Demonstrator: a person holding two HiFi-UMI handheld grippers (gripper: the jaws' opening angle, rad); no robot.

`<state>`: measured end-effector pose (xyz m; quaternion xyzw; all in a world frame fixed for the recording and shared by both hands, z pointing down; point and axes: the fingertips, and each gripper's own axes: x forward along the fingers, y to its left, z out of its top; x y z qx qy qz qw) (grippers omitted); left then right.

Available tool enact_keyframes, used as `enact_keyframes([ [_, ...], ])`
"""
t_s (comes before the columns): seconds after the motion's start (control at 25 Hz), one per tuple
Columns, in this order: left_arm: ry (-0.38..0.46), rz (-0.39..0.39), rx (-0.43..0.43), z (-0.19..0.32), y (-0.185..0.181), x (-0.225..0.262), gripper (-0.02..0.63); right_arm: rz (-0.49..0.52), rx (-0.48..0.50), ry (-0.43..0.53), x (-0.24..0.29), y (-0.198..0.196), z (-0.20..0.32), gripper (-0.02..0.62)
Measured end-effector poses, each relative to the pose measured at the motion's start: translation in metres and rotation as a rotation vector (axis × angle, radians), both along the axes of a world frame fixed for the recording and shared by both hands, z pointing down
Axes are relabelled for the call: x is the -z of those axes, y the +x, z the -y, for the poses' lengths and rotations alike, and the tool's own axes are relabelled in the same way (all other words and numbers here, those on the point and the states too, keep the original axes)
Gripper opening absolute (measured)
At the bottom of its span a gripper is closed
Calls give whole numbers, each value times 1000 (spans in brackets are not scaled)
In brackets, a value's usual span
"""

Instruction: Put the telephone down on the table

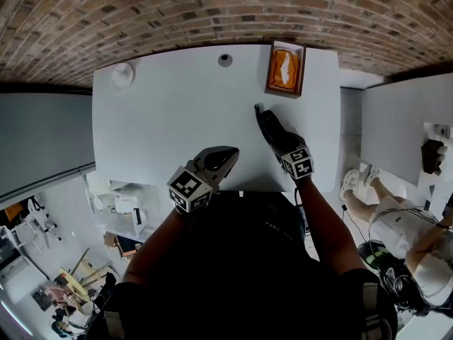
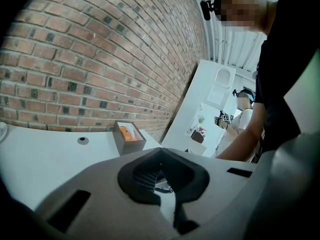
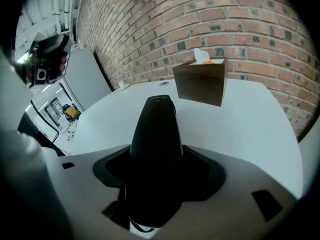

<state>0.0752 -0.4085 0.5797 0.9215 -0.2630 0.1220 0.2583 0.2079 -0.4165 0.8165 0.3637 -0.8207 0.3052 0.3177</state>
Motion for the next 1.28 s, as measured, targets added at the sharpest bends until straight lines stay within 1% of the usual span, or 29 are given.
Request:
enact_keyframes([
  [0.12, 22, -7, 4, 2, 1, 5, 6, -23, 13, -5, -5, 1, -2, 284],
  [0.32, 12, 0, 1, -1, 1, 3, 6, -27, 15, -2, -6, 1, -2, 284],
  [0.48, 10, -1, 5, -3, 1, 4, 6, -52, 26, 27, -8, 2, -1, 284],
  [0.6, 20, -4, 1, -3, 2, 7, 6, -65, 30, 29, -3, 1, -2, 284],
  [0.84, 13, 5, -9, -9, 1, 5, 6, -60, 37, 45, -5, 0, -3, 284],
  [1.0, 25, 1, -11, -12, 0, 7, 6, -68, 45, 64, -5, 0, -3, 284],
  [1.28, 25, -2, -16, -23, -6, 8, 6, -43, 26, 94, 8, 1, -5, 285],
])
